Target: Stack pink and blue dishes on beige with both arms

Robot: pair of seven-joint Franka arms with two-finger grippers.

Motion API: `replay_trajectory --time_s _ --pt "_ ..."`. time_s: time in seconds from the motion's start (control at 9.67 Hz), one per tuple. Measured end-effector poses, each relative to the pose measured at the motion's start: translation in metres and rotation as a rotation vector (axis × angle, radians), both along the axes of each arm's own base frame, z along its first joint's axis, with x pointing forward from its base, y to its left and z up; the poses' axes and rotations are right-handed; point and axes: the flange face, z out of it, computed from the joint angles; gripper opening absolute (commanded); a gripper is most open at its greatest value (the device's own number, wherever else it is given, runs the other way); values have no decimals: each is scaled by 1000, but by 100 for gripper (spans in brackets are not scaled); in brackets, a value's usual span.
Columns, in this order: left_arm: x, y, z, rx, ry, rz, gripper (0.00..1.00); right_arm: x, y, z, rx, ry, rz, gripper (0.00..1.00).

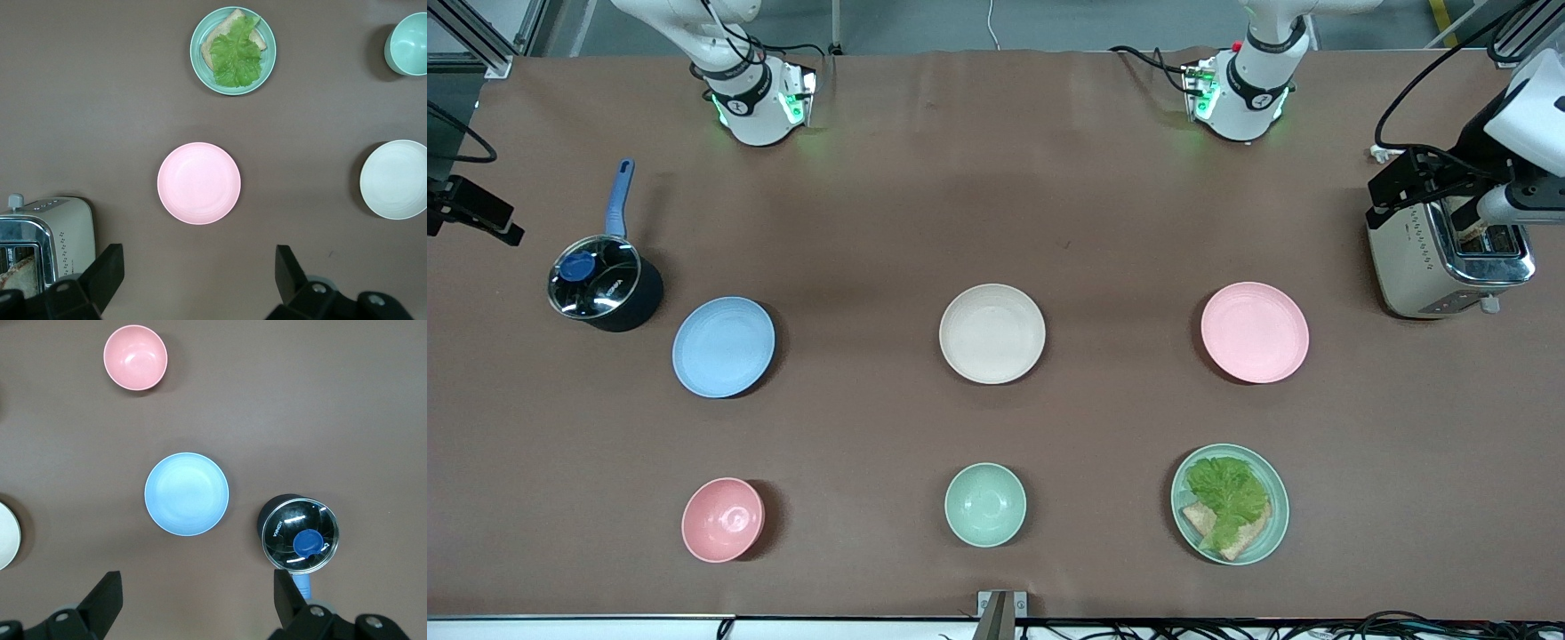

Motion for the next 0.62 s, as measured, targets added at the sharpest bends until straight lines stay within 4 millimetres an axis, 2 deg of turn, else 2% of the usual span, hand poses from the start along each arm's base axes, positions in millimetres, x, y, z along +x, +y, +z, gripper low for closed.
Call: replay_trajectory --time_s 0.31,0.41,0.52,0.62 --pt "0 3 0 1 0 -3 100 0 -1 0 0 1 -1 100" --pt "1 12 0 1 4 5 100 0 0 0 0 1 3 100" --pt "2 31 -2 -3 18 28 100 0 1 0 -2 0 19 100" --pt "3 60 -4 -36 35 54 100 2 5 -2 -8 4 30 100"
